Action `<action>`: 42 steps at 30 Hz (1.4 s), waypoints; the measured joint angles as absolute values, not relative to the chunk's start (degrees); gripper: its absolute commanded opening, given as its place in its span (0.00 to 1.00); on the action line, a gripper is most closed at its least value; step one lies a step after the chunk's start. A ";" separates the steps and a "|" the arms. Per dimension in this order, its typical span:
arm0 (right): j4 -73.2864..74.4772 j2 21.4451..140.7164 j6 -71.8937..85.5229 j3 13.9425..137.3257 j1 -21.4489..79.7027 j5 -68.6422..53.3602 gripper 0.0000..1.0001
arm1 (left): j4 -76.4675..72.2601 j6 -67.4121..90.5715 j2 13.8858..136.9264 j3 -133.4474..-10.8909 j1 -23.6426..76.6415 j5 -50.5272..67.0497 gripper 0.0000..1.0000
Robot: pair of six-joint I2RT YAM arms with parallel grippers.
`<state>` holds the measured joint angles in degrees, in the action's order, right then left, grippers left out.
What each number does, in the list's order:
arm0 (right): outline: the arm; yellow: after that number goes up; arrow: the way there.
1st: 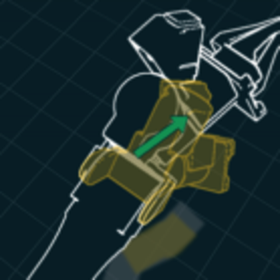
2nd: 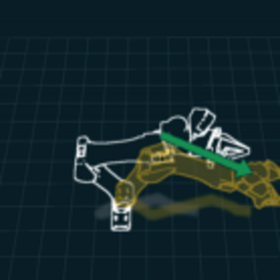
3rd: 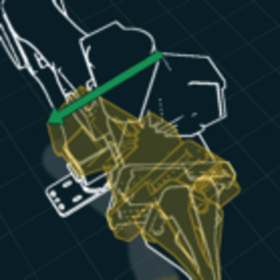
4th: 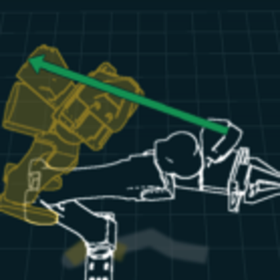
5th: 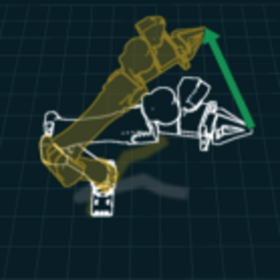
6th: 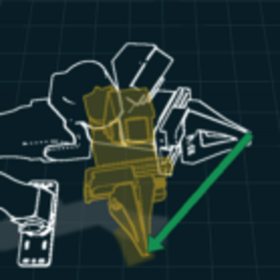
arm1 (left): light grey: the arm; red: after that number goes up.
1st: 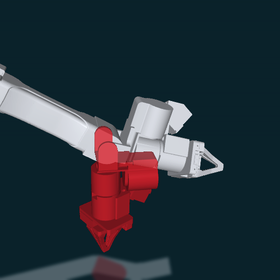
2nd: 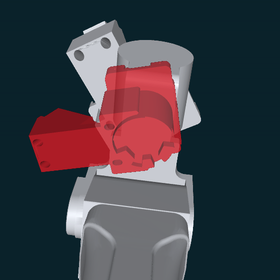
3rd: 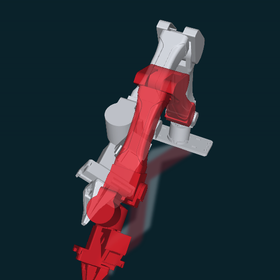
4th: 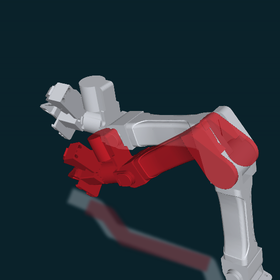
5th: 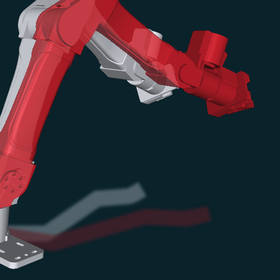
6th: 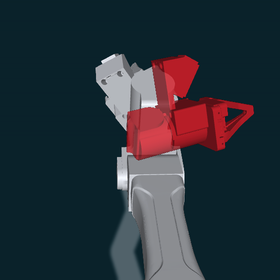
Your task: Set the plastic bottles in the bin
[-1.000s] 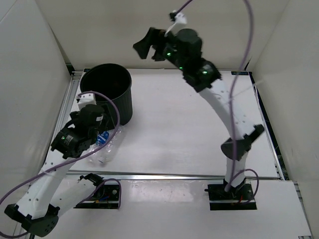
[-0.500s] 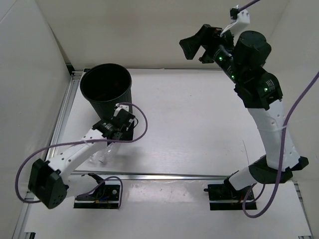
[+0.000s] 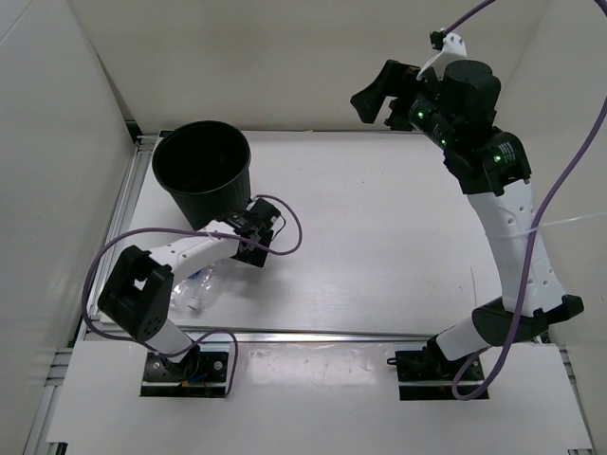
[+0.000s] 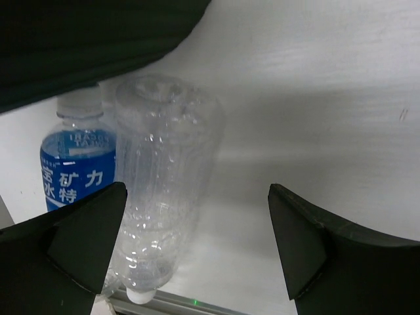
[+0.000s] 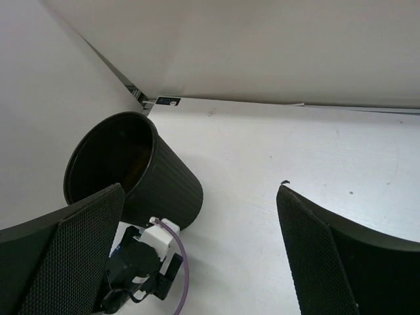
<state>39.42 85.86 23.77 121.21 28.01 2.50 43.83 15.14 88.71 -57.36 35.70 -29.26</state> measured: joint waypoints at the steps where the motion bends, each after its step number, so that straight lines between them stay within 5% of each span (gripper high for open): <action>1: 39.59 85.34 23.75 120.81 27.73 2.37 1.00 | 43.42 14.79 89.27 -57.78 35.57 -29.43 1.00; 20: 40.58 80.23 23.05 116.31 27.24 3.03 1.00 | 38.52 12.99 90.70 -55.86 29.45 -28.14 1.00; 28: 40.62 78.98 22.90 114.45 27.24 3.27 1.00 | 36.82 13.69 91.11 -53.10 29.45 -24.51 0.91; 33: 40.56 78.26 22.87 113.71 27.24 3.73 1.00 | 35.38 14.70 91.33 -50.98 29.45 -23.20 0.80; 42: 40.62 76.23 22.94 111.53 27.24 5.65 1.00 | 35.68 15.16 91.90 -53.39 35.16 -18.26 0.31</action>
<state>40.62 76.23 22.94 111.53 27.24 5.65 35.68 15.16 91.90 -53.39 35.16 -18.26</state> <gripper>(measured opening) 0.998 0.733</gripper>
